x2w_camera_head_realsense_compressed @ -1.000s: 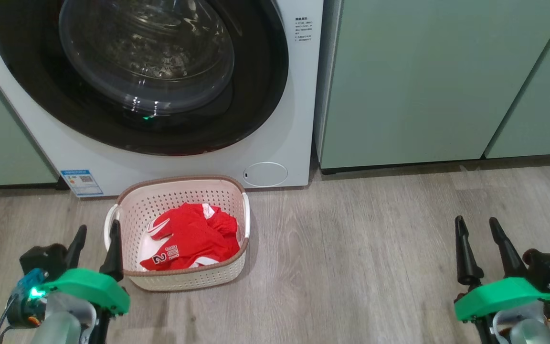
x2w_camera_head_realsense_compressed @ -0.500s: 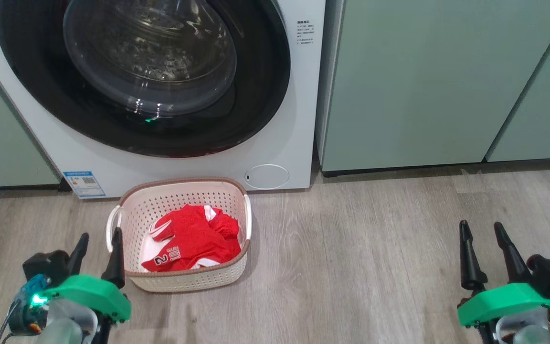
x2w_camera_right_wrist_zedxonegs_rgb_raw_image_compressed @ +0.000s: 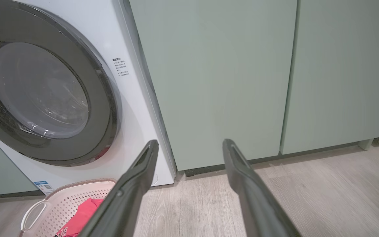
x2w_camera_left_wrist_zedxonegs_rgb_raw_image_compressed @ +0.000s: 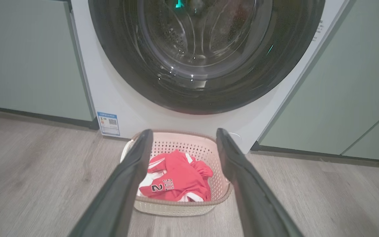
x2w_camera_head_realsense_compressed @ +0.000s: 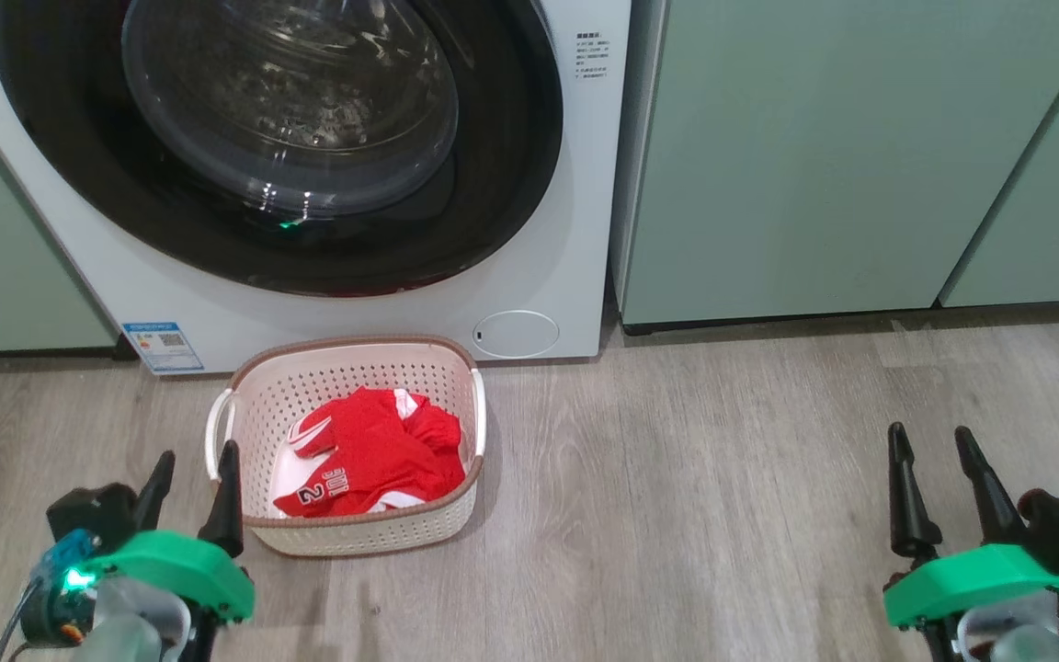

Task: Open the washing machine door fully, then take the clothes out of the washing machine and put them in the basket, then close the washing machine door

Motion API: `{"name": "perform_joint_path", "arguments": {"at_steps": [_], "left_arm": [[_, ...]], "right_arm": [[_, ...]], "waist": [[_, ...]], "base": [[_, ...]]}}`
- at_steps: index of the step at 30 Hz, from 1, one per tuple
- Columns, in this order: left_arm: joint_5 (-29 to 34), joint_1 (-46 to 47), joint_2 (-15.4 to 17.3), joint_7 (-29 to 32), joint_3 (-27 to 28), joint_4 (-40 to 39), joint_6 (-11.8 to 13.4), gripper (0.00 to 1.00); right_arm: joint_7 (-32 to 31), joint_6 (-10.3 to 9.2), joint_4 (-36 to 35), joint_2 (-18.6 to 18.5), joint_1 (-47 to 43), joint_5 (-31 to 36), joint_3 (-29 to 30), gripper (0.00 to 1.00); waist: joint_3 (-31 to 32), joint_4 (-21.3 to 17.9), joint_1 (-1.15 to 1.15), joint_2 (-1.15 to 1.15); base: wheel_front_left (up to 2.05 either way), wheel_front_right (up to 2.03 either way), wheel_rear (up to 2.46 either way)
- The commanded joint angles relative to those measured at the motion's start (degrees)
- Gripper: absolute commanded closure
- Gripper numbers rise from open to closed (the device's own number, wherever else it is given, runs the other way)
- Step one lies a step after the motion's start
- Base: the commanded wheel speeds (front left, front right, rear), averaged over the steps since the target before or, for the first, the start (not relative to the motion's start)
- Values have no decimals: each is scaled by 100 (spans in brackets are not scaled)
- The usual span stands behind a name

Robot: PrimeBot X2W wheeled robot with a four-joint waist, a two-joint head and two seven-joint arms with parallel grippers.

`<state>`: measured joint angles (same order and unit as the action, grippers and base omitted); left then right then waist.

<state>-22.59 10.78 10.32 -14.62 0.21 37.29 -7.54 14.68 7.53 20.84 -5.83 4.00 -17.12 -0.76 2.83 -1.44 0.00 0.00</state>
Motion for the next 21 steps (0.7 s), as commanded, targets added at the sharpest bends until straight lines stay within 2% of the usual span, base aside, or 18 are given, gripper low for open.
{"name": "perform_joint_path", "arguments": {"at_steps": [1,6,21], "left_arm": [[-51,-1,-1,0,-1,-9,0,100],[-83,-313,-173,16,-30,303,0,100],[-853,-328,-237,256,49,9,1,100]], "right_arm": [[0,0,1,0,0,0,2,100],[-15,1,421,64,-176,-24,-38,100],[-256,0,298,90,-131,-862,53,100]], "waist": [[-4,1,0,0],[-8,1,0,0],[-41,17,0,0]], "base": [[0,0,0],[0,0,0],[0,0,0]]}}
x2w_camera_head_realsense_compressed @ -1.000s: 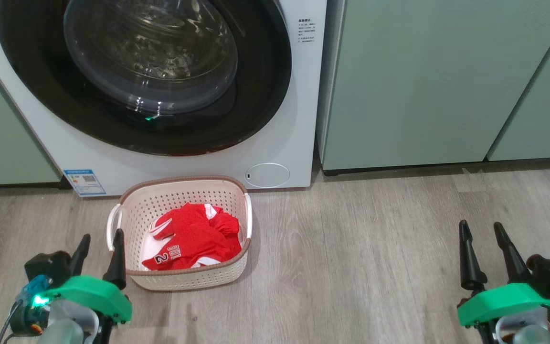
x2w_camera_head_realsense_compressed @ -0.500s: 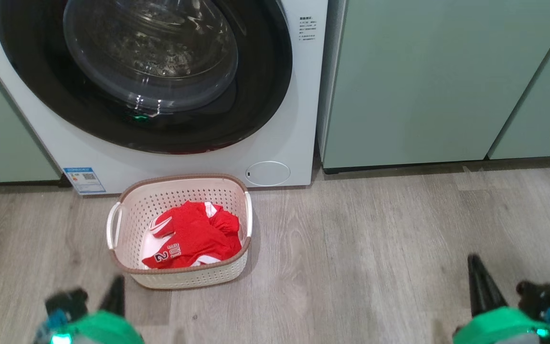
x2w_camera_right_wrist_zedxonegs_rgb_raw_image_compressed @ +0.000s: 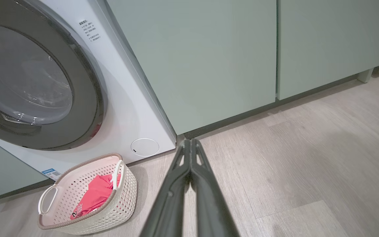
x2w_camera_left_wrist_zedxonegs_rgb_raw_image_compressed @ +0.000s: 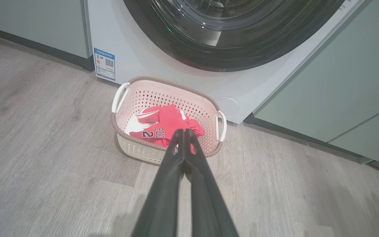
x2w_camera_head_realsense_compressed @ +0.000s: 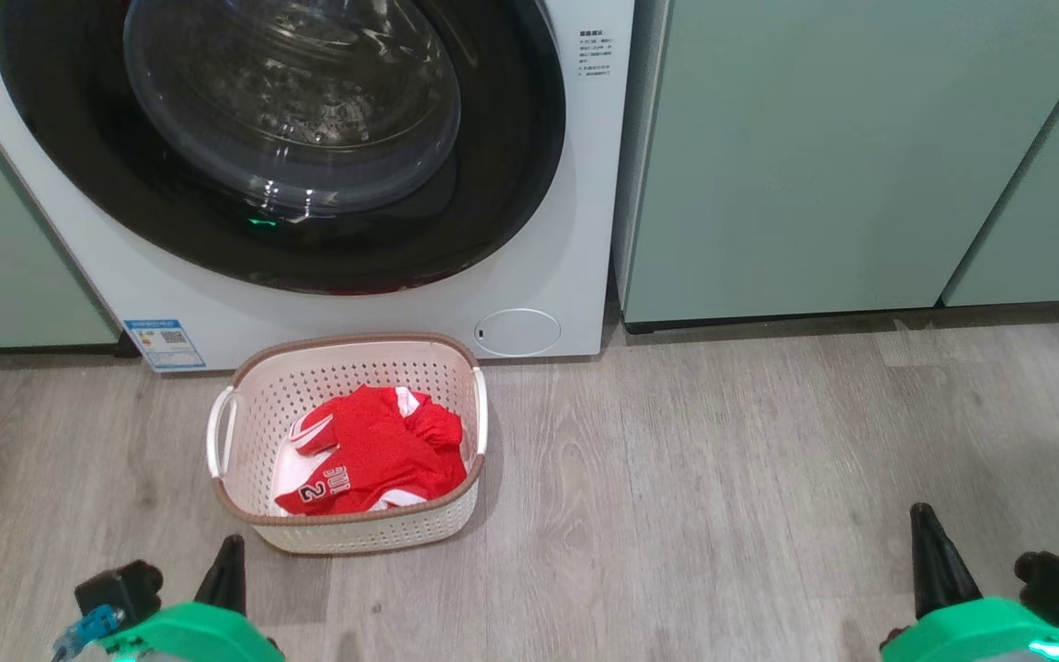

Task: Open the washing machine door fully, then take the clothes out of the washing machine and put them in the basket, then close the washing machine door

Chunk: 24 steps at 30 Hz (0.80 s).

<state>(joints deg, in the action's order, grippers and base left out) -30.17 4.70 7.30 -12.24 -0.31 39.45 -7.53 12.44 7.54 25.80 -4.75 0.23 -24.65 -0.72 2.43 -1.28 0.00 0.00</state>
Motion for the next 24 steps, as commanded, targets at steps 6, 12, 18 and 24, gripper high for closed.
{"name": "perform_joint_path", "arguments": {"at_steps": [6,12,18,24], "left_arm": [[-427,270,37,117,130,-336,0,100],[-757,262,10,216,161,-462,0,100],[-1088,255,-18,316,192,-589,0,100],[-1419,248,-45,417,224,-716,1,100]], "right_arm": [[-131,-1,-253,-6,264,-471,83,100],[-230,-1,-307,5,282,-830,119,100],[-331,-1,-360,16,301,-1190,155,100],[-432,-2,-413,27,320,-1550,192,100]], "waist": [[-15,8,0,0],[-29,15,0,0],[-43,21,0,0],[-57,28,0,0]], "base": [[0,0,0],[0,0,0],[0,0,0],[0,0,0]]}}
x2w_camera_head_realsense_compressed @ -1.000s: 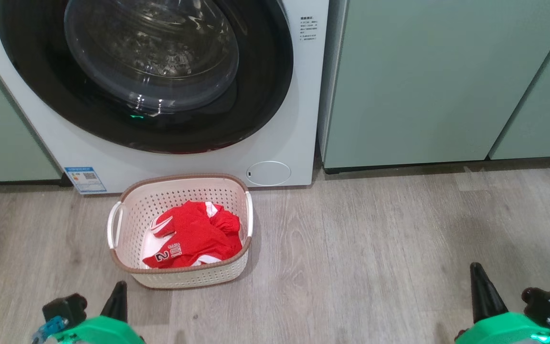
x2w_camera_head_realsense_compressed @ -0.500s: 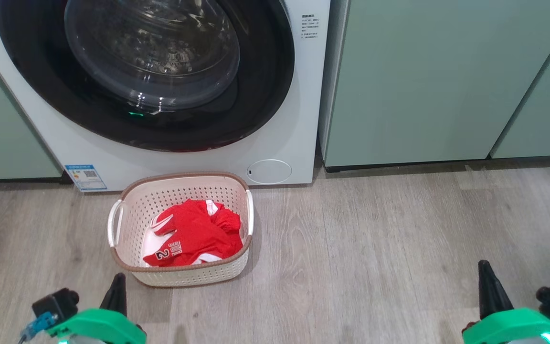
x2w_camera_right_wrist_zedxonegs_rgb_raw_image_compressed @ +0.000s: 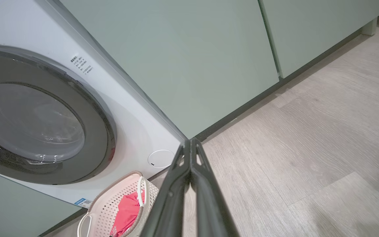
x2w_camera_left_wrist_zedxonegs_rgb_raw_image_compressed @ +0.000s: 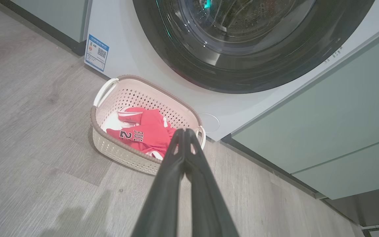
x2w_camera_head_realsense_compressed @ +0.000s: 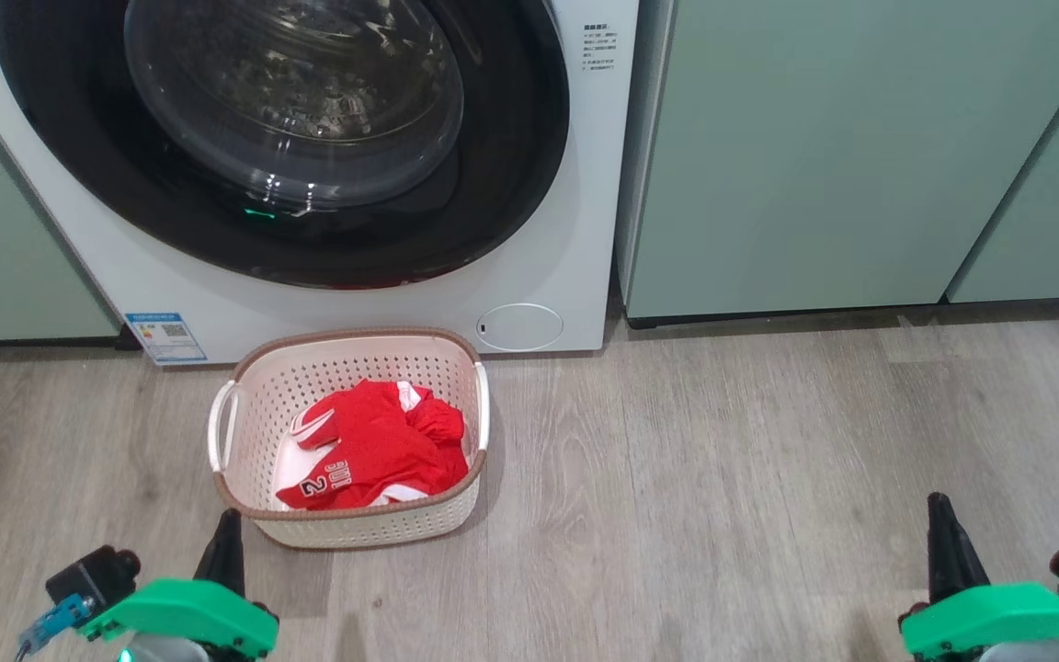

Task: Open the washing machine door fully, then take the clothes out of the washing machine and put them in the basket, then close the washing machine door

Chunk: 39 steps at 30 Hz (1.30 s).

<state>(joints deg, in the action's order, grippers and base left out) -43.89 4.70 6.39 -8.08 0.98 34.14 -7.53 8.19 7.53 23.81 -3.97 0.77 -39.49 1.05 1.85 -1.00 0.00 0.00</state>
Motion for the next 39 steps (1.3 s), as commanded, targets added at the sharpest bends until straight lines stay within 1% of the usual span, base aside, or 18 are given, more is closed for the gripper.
{"name": "perform_joint_path", "arguments": {"at_steps": [1,39], "left_arm": [[-158,245,37,34,105,-227,1,100],[-2197,203,-133,657,303,-1006,2,100]], "right_arm": [[-41,-1,-232,-47,272,-186,27,100],[-666,-2,-558,21,390,-2404,256,100]], "waist": [[-4,2,0,0],[-91,45,0,0]], "base": [[0,0,0],[0,0,0]]}}
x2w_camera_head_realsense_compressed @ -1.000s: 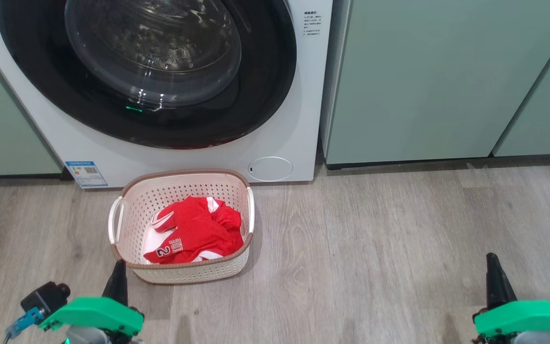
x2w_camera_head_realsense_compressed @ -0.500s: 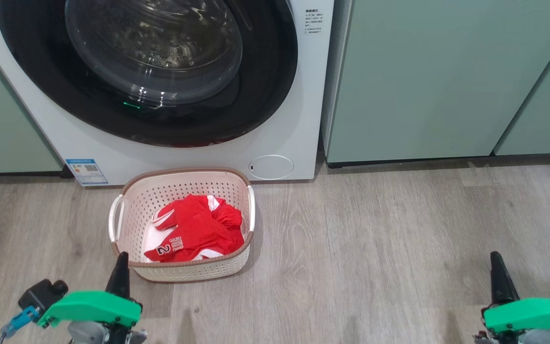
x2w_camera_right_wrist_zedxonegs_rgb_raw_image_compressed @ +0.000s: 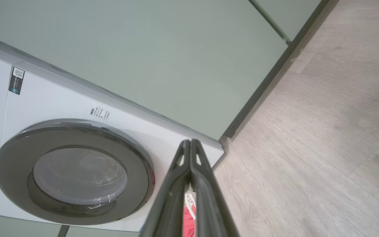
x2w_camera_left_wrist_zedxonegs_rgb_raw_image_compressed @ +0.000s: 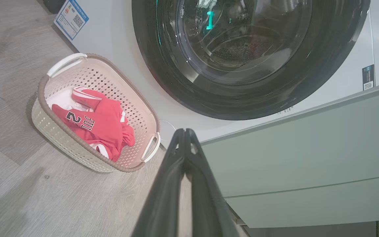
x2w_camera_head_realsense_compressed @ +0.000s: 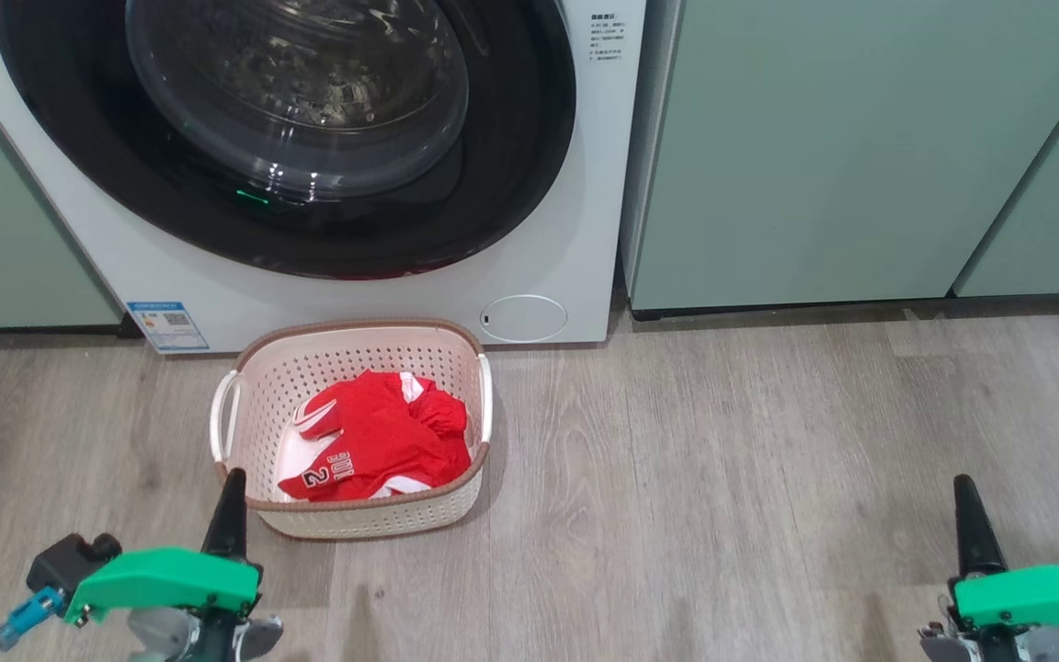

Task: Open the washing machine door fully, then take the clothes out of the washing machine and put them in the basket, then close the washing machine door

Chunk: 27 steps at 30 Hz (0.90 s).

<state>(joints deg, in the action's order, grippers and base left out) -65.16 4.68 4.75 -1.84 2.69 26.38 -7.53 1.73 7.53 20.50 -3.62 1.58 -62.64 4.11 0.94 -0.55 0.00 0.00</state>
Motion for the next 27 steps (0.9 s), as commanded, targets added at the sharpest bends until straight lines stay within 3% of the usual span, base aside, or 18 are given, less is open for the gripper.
{"name": "perform_joint_path", "arguments": {"at_steps": [1,27], "left_arm": [[-125,205,27,50,138,-251,2,100],[-1503,176,-88,470,270,-778,3,100]], "right_arm": [[-37,-2,-235,-12,312,-149,-44,100],[-458,-3,-456,34,392,-1649,109,100]], "waist": [[-3,1,0,0],[-61,30,0,0]], "base": [[0,0,0],[0,0,0]]}}
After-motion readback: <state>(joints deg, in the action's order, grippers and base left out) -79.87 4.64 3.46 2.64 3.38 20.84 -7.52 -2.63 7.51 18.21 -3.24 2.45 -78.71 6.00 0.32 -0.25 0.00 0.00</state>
